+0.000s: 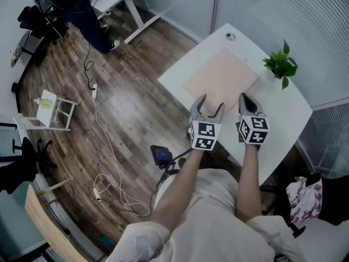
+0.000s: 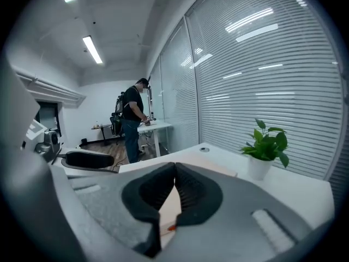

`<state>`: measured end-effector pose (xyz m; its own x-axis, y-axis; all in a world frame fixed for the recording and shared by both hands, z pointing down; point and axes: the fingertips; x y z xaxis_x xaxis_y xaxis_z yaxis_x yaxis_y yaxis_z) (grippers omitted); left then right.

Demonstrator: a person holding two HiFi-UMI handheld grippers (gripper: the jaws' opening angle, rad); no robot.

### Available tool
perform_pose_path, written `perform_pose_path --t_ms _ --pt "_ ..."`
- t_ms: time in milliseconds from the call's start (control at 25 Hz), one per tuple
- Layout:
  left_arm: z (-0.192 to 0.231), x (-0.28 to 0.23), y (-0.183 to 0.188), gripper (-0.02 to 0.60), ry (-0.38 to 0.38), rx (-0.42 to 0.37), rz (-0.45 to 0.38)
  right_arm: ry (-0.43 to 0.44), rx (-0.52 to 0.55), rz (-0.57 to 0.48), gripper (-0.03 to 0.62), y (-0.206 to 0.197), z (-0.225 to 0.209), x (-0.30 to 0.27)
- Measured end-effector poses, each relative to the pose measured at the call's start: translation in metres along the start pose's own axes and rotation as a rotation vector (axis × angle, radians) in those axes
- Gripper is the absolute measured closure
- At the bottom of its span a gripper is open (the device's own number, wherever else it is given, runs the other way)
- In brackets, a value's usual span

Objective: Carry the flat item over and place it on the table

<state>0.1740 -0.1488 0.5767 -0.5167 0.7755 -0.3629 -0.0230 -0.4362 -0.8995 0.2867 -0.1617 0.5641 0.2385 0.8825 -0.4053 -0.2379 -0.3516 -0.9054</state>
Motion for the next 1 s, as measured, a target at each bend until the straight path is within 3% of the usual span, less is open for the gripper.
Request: perform_pose_path --t_ms 160,360,1000 --pt "-0.002 0.024 0.007 0.380 -0.001 0.014 -0.047 -0.021 -0.001 -0.028 0.592 0.007 0.010 0.020" --pt "-0.005 0.044 0.010 0.568 -0.004 0.029 -0.089 -0.022 0.011 -0.040 0.592 0.008 0.027 0.036" --pt "-0.018 0.039 0.022 0.574 -0.019 -0.015 -0.076 0.031 0.008 -0.062 0.592 0.010 0.043 0.031"
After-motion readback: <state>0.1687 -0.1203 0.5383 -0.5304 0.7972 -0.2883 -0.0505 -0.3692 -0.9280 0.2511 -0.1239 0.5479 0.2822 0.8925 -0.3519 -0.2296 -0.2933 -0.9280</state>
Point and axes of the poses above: the fingertips, and each gripper's own axes: x backward along the fingers, z to its left, y out of its top, and after that the axes turned 13 degrees about x, right-handed
